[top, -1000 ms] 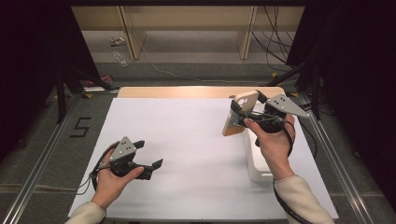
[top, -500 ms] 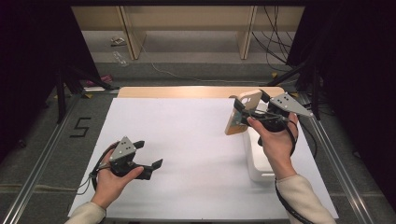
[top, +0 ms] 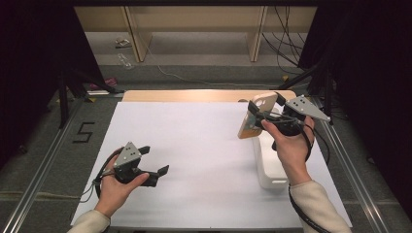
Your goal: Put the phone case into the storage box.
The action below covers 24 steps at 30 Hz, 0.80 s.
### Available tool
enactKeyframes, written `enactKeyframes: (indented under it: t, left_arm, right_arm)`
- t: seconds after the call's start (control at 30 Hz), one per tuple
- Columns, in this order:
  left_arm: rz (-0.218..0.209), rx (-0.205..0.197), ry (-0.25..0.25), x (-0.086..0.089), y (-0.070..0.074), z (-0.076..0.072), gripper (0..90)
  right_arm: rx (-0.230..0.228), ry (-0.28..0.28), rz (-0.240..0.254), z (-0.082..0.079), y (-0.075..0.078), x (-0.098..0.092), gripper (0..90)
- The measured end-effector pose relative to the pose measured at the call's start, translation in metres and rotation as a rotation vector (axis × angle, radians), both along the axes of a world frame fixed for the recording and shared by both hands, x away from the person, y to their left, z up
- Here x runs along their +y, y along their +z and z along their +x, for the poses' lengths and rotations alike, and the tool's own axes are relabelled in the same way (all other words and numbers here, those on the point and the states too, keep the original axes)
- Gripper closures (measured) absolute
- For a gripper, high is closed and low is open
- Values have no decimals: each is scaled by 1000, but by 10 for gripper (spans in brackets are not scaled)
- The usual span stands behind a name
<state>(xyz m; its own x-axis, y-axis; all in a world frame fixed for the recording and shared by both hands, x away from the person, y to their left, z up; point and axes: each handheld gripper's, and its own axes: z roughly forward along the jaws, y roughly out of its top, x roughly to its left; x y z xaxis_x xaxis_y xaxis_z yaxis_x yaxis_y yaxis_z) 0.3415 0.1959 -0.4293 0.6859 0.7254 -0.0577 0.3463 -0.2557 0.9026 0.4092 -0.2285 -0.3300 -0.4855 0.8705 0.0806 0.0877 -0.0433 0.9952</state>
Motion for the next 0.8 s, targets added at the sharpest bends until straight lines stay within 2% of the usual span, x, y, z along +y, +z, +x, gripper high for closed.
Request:
enactKeyframes:
  t: [0.8]
  left_arm:
    - [-4, 2, -1, 0, 0, 0, 39]
  right_arm:
    - [-5, -41, 5, 3, 1, -13, 114]
